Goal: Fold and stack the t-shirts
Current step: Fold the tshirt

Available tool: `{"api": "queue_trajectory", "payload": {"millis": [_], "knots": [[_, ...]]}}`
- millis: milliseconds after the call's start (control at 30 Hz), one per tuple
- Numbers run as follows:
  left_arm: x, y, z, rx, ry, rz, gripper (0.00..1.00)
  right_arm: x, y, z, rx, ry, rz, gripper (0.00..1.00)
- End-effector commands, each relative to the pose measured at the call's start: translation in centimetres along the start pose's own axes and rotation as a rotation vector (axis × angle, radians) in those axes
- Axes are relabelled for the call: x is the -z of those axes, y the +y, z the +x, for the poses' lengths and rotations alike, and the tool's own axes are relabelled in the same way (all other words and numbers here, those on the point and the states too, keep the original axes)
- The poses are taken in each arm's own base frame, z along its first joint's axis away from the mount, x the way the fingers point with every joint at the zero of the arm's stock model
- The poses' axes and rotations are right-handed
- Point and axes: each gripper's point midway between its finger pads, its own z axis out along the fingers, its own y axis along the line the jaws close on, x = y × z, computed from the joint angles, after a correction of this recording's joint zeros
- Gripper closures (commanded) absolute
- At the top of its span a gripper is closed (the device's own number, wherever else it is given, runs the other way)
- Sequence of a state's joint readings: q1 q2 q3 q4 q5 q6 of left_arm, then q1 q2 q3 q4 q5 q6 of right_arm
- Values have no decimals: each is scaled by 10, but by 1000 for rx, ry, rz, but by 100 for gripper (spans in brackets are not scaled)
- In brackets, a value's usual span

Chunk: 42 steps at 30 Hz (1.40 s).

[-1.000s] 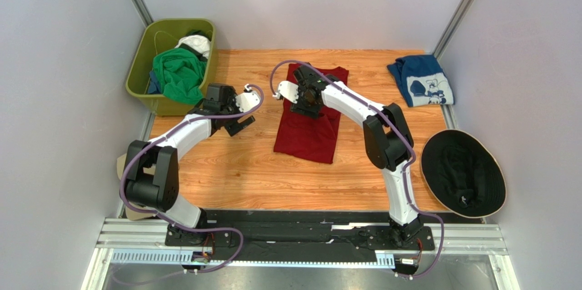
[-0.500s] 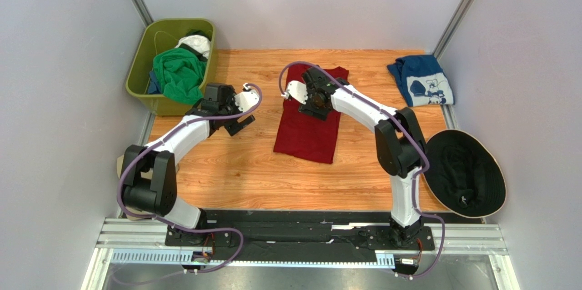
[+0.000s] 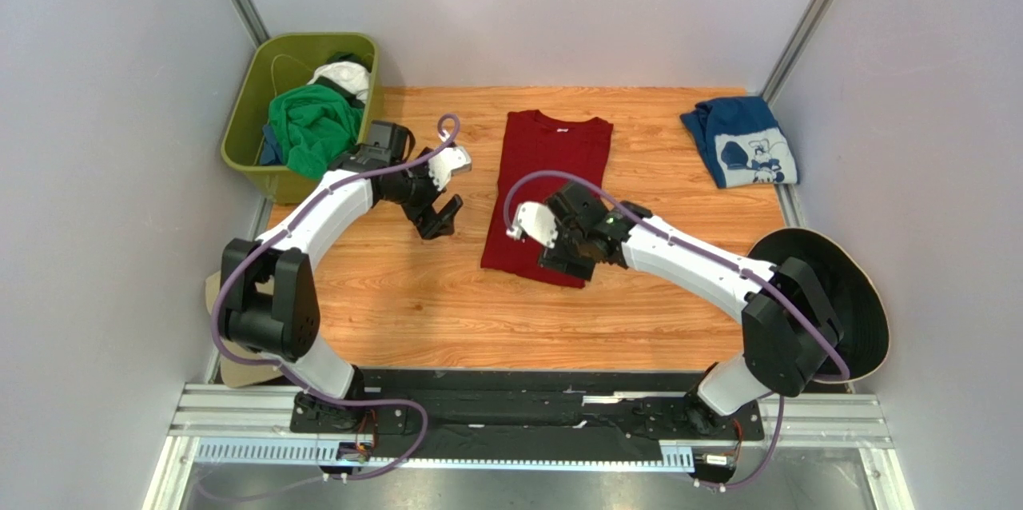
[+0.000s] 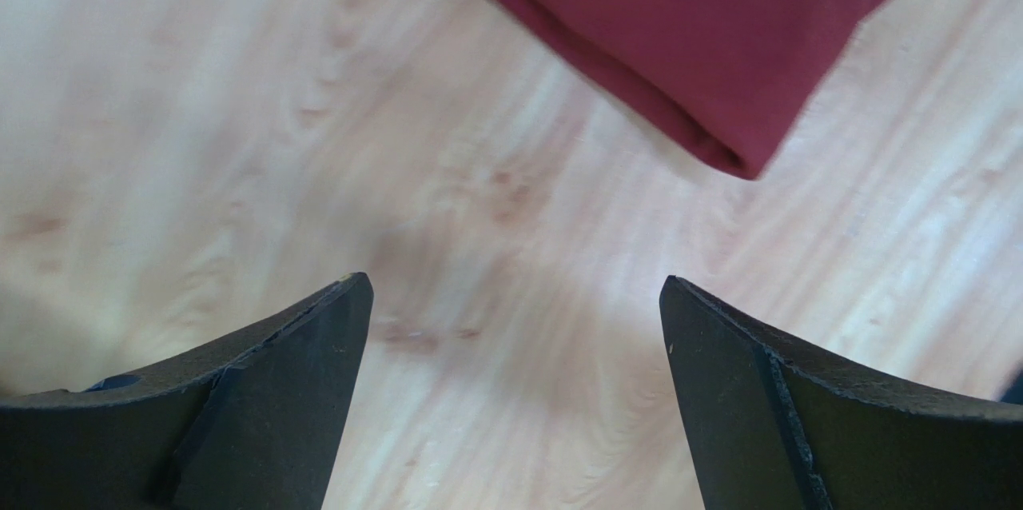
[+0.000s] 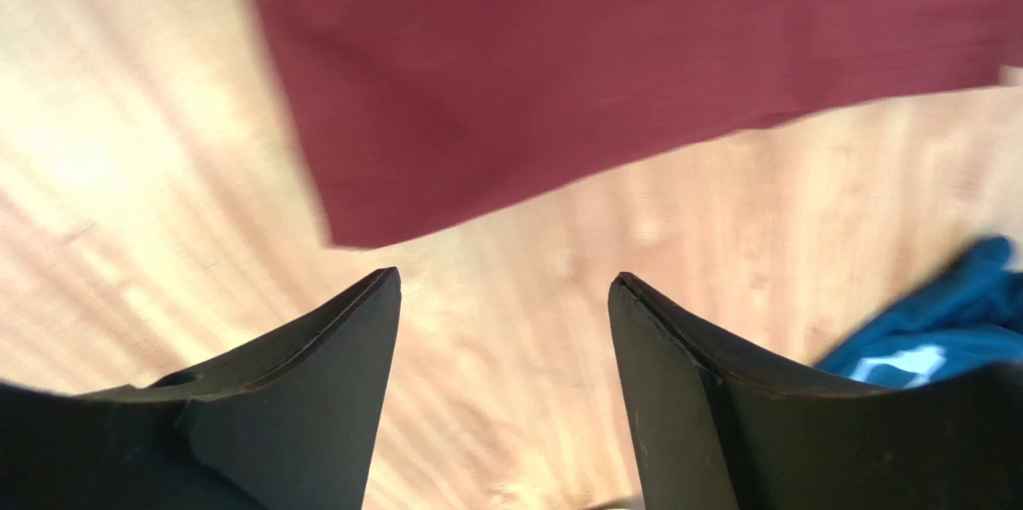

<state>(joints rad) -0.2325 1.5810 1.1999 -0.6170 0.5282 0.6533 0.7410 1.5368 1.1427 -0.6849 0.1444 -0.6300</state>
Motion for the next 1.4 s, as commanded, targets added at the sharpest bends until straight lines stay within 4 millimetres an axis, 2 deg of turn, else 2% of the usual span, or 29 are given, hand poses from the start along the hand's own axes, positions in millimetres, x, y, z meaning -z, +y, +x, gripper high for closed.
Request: {"api": "queue_trajectory", "payload": {"millis": [0,100,267,500,867,1167,1367], "knots": [[-12,-43,2,77,33,173,1,-1,22,1,-12,-22,-2,33],[-26,-54,3,82,67,204,1,-7,34,7,-6,-9,-23,35],[-47,-70,0,74,119,251,1,-16,36,7,5,-5,-21,36],[-70,-77,-3,63,168,267,1,-29,39,8,31,12,-33,37],[-88,-85,7,73,199,295,1,-47,47,15,57,36,-55,39],[-93,-91,3,70,206,299,1,-46,54,25,52,49,-71,40],[-98,-102,7,59,242,298,1,-42,59,30,40,47,-87,41]]}}
